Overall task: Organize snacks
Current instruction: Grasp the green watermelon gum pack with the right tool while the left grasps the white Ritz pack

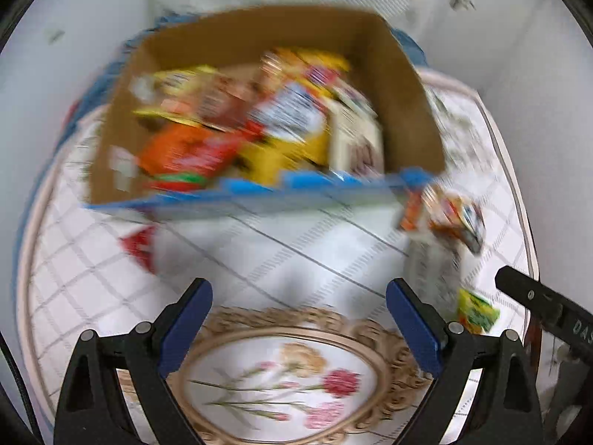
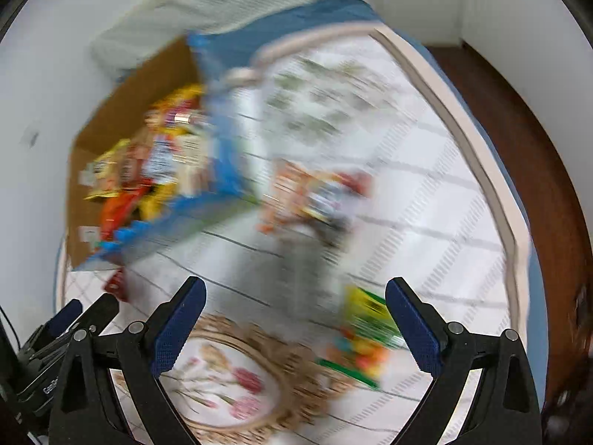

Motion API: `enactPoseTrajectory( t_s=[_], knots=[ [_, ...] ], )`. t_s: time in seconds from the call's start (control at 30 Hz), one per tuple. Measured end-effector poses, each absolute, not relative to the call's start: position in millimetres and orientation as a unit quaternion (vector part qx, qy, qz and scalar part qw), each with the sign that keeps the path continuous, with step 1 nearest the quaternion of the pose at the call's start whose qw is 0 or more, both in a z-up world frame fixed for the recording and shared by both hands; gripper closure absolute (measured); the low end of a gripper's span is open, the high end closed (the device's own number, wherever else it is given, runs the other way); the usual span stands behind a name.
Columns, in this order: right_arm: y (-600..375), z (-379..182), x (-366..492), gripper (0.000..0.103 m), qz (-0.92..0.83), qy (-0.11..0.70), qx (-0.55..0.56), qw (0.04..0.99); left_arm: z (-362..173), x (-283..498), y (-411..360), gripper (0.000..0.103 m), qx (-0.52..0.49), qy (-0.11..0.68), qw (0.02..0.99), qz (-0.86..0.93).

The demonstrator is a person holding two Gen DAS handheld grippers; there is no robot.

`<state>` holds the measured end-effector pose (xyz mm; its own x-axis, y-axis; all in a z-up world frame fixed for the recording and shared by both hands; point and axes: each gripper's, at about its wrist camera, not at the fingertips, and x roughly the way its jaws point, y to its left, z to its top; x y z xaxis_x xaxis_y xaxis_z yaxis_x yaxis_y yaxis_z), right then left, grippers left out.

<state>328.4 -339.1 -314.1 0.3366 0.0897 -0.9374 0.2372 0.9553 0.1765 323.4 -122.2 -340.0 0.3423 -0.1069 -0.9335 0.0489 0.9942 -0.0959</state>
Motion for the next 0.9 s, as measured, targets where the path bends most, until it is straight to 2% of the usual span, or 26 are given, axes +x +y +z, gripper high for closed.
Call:
enactPoseTrajectory(
  t_s=[0.23,0.4,0.5,0.53,0.57,0.67,0.9],
  knots=[
    [-397.8,-374.6,289.1,0.004,-0.081,0.608,0.227,0.757,-385.4,322.0,-192.2,0.008,0.038,0.599,0.797,-0.063],
    [-408.4,-412.5,281.8,0.006,-0.101,0.61,0.258,0.742,-405.7,320.0,-200.9,0.008,0.055,0.616,0.784,-0.045],
    [-405.9,-418.1,279.5,0.01,-0.102,0.611,0.236,0.749,-410.4,318.8,-198.4,0.008,0.051,0.619,0.783,-0.036],
    [-403.2,-419.0,279.6,0.014,-0.099,0.613,0.222,0.752,-410.7,318.5,-197.6,0.008,0.049,0.62,0.783,-0.034],
    [-401.1,-418.8,279.5,0.025,-0.092,0.613,0.209,0.756,-410.8,318.7,-196.8,0.008,0.043,0.621,0.782,-0.033],
    [-395.7,-414.2,281.1,0.047,-0.059,0.614,0.177,0.767,-410.0,320.2,-195.3,0.008,0.027,0.623,0.78,-0.038],
    [-413.9,-398.9,278.0,0.048,-0.052,0.619,0.117,0.775,-417.3,340.3,-236.4,0.008,-0.004,0.653,0.751,-0.098]
  ],
)
